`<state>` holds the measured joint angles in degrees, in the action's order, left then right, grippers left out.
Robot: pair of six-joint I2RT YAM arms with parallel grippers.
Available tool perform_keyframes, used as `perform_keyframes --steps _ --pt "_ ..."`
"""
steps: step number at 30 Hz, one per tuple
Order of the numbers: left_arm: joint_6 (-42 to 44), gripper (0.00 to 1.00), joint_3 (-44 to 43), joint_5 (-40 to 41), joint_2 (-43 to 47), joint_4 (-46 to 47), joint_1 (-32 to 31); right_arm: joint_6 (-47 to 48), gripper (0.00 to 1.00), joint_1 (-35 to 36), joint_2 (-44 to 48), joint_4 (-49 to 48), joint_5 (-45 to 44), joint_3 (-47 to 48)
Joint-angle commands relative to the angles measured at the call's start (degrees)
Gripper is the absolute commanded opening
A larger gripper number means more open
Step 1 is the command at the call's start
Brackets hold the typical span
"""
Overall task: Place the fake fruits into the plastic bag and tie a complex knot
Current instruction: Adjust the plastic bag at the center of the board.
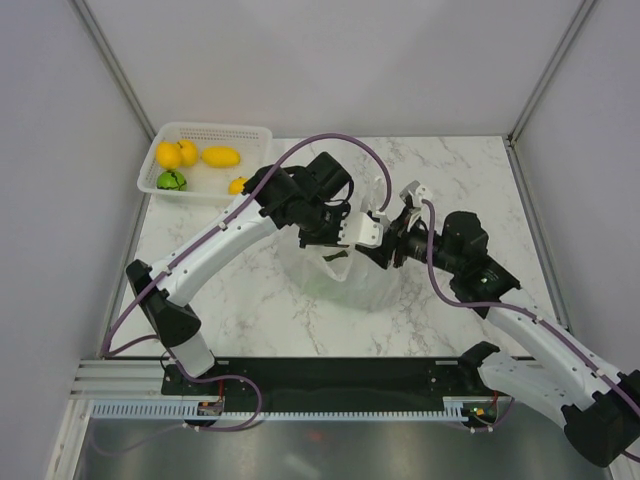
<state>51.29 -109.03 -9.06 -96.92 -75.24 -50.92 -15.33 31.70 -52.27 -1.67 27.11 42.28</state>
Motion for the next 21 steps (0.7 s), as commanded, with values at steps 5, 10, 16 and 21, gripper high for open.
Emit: perform_keyframes --steps 5,10,16,21 --pt "-0.7 0.02 -2.7 1.2 -0.5 -1.7 -0.8 -1.3 0.73 -0.1 4.3 -4.7 2.0 -2.5" --pt "-0.4 0.02 -2.8 0.4 -0.6 -2.1 -1.1 -3.7 0.77 0.0 5.0 -9.3 1.8 -4.6" --pt "-0.1 0.02 -3.6 0.6 -1.5 -3.2 -2.1 -7.1 0.78 -0.1 5.2 -12.1 -0.1 -5.5" --pt "-1.4 0.02 -4.1 1.8 -0.8 -2.4 -2.0 -7.6 0.75 -0.1 7.6 -11.1 -4.2 -7.1"
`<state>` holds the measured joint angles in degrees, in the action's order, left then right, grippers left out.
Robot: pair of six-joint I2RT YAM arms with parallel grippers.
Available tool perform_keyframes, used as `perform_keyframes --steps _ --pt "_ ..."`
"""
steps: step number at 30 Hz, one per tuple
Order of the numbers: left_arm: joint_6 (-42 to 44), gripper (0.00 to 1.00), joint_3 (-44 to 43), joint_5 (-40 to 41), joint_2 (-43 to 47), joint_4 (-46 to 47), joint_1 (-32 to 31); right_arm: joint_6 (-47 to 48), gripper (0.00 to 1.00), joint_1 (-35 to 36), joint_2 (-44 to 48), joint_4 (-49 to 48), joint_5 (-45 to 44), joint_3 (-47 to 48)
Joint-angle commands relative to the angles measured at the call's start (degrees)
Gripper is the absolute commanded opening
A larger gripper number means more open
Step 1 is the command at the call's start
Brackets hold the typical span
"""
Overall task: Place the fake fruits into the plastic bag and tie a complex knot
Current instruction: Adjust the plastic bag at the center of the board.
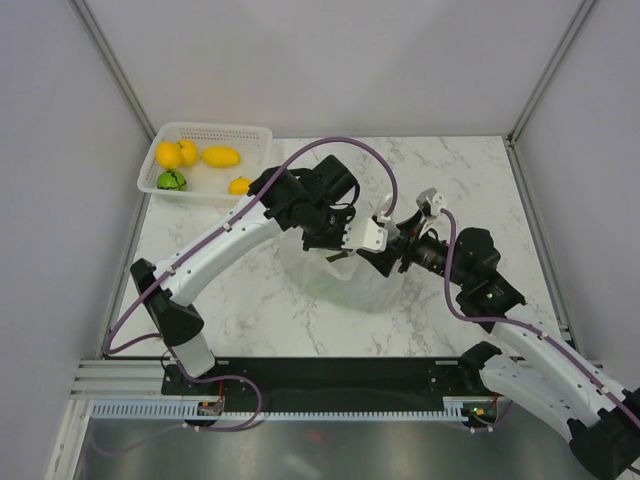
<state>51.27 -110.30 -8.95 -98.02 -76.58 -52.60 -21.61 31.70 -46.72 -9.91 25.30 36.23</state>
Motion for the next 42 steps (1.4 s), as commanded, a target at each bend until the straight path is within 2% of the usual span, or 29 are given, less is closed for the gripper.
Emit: perform_keyframes --steps 1,5,9,12,15,20,26,29,33,40,42 --pt "-1.8 0.02 -2.7 2.0 0.5 -0.5 -0.3 -1.3 0.74 -0.1 2.6 -2.8 -2.8 -1.4" --pt "-3.2 0.02 -2.3 2.0 2.5 3.4 -0.2 -1.3 0.69 -0.1 4.6 -2.6 -5.3 -2.6" --pt "-4.1 0.02 0.0 0.2 5.6 9.1 -0.2 -1.9 0.55 -0.1 5.0 -1.8 -8.2 -2.2" --pt "-6.4 0.02 5.0 0.0 8.4 14.3 -0.2 -2.6 0.53 -0.1 4.8 -1.5 -10.4 -2.0" --pt "-8.5 0.02 9.2 -2.6 12.6 19.4 -0.2 -3.6 0.4 -0.1 4.1 -0.9 -13.8 -1.7" --pt "-12.0 0.02 18.0 -3.6 20.5 31.6 -0.1 -5.3 0.32 -0.1 3.1 0.0 -18.5 -0.9" --pt "-17.3 0.02 22.3 -2.0 25.5 38.1 0.9 -7.0 0.47 -0.1 3.7 2.6 -24.9 0.2" --pt "-18.8 0.02 24.6 -2.0 26.9 40.1 1.0 -6.8 0.64 -0.1 2.9 1.3 -22.5 0.9" --pt "-19.8 0.02 27.4 -1.6 28.1 43.3 1.2 -8.3 0.73 -0.1 1.2 -1.0 -21.3 1.7" --pt "-20.9 0.02 31.3 -1.0 29.6 46.9 1.3 -11.5 0.83 0.0 -3.2 -2.7 -24.9 4.1" --pt "-21.2 0.02 32.4 -0.5 30.3 47.6 1.4 -11.9 0.91 0.2 -4.9 -3.2 -26.4 4.5"
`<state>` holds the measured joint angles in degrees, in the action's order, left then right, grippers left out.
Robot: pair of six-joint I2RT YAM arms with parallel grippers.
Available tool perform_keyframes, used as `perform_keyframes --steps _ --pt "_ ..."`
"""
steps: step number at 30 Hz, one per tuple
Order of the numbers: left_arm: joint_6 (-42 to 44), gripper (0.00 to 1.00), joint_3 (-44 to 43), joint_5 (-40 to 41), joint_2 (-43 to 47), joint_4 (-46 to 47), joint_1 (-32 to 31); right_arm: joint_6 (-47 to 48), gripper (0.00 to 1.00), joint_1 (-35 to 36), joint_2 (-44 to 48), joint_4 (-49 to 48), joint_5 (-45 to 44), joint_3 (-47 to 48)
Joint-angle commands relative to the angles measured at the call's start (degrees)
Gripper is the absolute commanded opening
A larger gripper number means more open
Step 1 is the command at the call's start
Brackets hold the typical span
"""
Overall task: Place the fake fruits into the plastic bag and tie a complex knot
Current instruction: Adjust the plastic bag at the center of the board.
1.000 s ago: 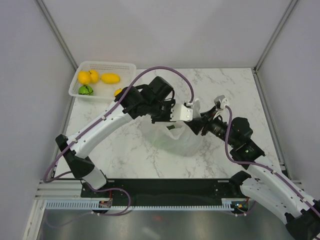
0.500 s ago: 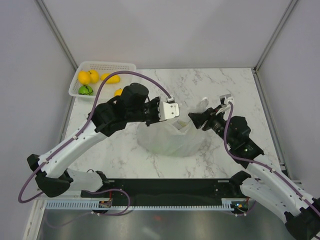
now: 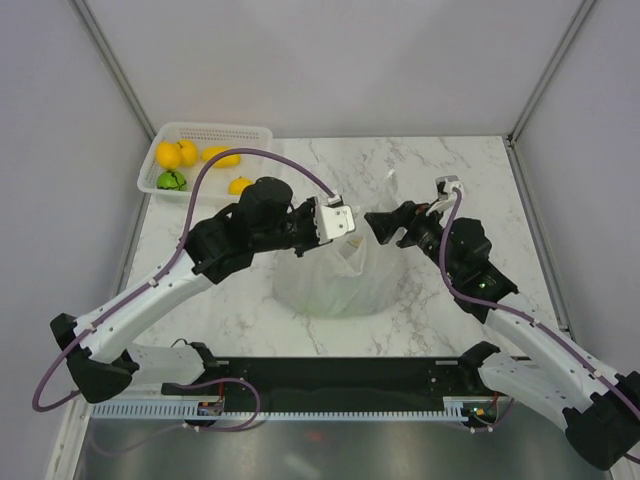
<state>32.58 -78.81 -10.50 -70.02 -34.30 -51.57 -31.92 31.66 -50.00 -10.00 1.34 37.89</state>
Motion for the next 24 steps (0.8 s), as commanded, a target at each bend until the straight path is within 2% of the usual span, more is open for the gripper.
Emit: perform_keyframes --steps 1,9,11,12,14,19,24 --pt "-2.9 0.02 1.4 1.4 2.9 6.2 0.4 -1.7 0.92 0.4 -2.2 -3.4 -3.9 3.1" --pt "-5.3 0.02 7.9 4.6 7.1 12.2 1.4 2.6 0.88 2.8 -6.7 -5.3 -5.3 5.4" --pt "-5.9 0.02 9.0 5.8 8.0 13.4 2.3 6.8 0.93 2.9 -6.4 -7.9 -2.1 4.5" --pt "-5.9 0.02 9.7 6.4 8.8 13.9 2.5 8.6 0.95 2.9 -6.1 -9.2 3.0 4.0" --pt "-6.3 0.02 10.2 6.6 9.1 14.4 3.6 12.2 0.98 2.9 -5.5 -13.2 5.6 1.9" --pt "-6.8 0.02 10.3 6.8 9.9 15.1 6.3 16.9 0.98 2.8 -5.3 -16.2 12.4 1.0" --pt "-7.7 0.02 10.2 6.3 10.3 16.1 8.9 19.0 0.98 2.1 -7.7 -15.6 15.5 1.9"
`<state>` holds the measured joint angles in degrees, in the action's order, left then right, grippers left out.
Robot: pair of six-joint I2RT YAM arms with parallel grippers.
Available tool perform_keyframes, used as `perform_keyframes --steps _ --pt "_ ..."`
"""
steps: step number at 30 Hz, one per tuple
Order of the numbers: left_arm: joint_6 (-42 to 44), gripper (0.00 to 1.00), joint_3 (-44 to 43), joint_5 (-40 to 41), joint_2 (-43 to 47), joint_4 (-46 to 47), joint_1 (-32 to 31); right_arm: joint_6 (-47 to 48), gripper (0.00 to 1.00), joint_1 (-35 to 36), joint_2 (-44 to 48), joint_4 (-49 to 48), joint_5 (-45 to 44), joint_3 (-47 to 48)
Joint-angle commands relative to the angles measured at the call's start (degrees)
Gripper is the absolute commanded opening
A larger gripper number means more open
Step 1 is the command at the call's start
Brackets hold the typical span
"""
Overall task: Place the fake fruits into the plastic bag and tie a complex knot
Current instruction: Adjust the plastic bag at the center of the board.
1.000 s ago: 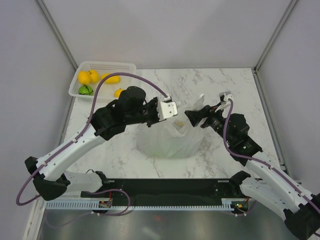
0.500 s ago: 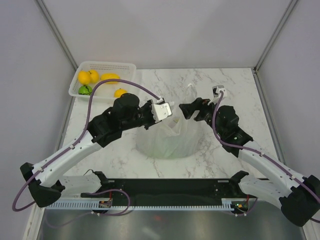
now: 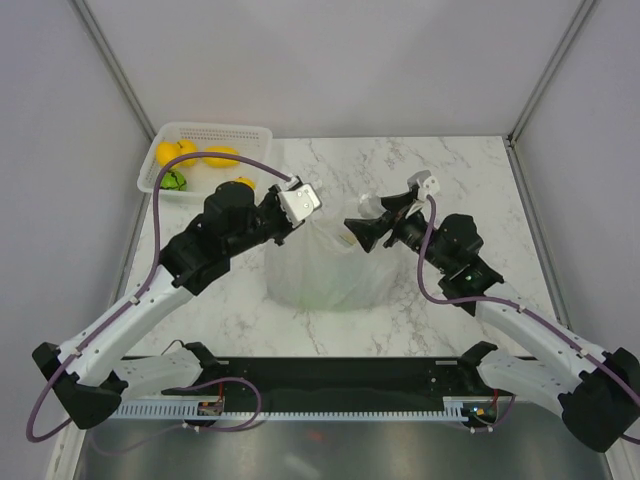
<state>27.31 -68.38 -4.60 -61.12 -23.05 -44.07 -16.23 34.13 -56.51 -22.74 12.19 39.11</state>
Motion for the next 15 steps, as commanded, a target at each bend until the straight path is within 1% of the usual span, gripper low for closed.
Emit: perform_keyframes --steps 1,4,10,11,12,13,14,15 --pt "-2.6 0.02 -0.1 0.2 1.5 5.3 2.5 3.5 0.98 -0.6 -1.4 -2.7 4.7 0.6" --pt "-3.1 0.02 0.3 -1.2 1.6 6.0 3.7 3.7 0.97 -1.1 -1.8 -2.4 2.9 0.1" --pt "-3.8 0.02 1.5 -3.0 1.1 6.8 3.8 2.8 0.87 -1.5 -0.9 -0.9 -4.0 0.8" --pt "-3.7 0.02 1.6 -3.1 1.0 6.9 3.9 2.5 0.73 -1.5 -0.8 -0.4 -5.0 1.3" --pt "-3.8 0.02 1.7 -3.1 0.6 7.0 3.8 2.2 0.64 -1.4 -0.9 0.3 -7.7 1.9" --pt "-3.7 0.02 1.7 -3.0 0.5 6.9 3.8 1.5 0.37 -1.5 -1.0 2.8 -9.0 3.8" --pt "-3.5 0.02 1.7 -2.8 0.3 7.0 3.8 1.2 0.28 -1.5 -1.2 4.3 -10.7 4.9" --pt "-3.6 0.02 1.6 -2.3 0.2 6.9 3.9 0.8 0.2 -1.5 -1.7 5.8 -11.8 6.0"
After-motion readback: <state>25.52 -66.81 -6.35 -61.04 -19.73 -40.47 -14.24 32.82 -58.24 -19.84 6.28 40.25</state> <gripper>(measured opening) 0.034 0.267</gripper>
